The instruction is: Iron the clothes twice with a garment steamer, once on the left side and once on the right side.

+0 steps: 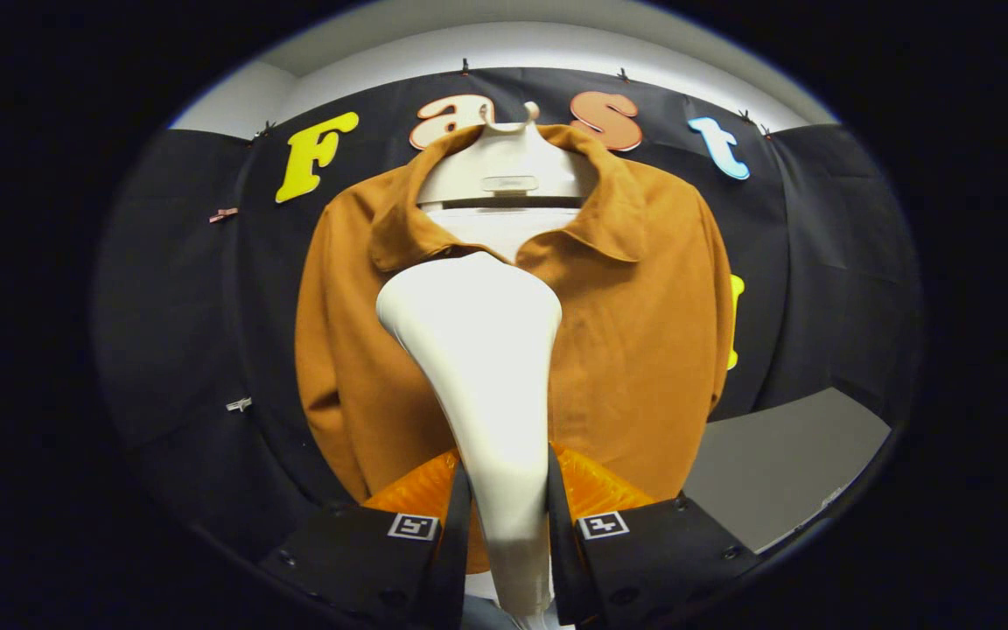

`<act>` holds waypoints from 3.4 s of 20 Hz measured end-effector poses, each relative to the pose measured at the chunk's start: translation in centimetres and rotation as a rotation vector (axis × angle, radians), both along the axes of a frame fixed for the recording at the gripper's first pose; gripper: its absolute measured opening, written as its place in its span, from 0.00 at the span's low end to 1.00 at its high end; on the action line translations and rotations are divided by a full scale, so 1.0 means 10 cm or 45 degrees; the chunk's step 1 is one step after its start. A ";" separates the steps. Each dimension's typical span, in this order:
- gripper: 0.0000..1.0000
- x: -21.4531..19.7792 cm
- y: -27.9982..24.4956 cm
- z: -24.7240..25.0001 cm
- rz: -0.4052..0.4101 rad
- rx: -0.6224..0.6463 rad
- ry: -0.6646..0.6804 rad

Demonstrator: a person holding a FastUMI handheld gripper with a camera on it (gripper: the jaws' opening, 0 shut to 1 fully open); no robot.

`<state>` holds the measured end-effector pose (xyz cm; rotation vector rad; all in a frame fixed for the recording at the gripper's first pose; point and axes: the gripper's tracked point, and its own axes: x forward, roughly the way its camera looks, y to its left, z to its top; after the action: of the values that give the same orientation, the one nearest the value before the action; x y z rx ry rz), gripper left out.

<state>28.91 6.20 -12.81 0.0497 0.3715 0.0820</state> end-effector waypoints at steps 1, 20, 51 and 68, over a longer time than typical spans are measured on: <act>0.43 0.02 0.06 -0.04 0.011 0.000 0.011; 0.44 0.14 0.43 -1.39 -0.042 -0.086 0.414; 0.44 -0.37 -0.13 -0.75 -0.127 -0.042 0.254; 0.43 -0.47 -1.22 0.80 -0.215 -0.024 -0.435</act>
<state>24.26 -6.01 -4.83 0.0476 0.0258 -0.0798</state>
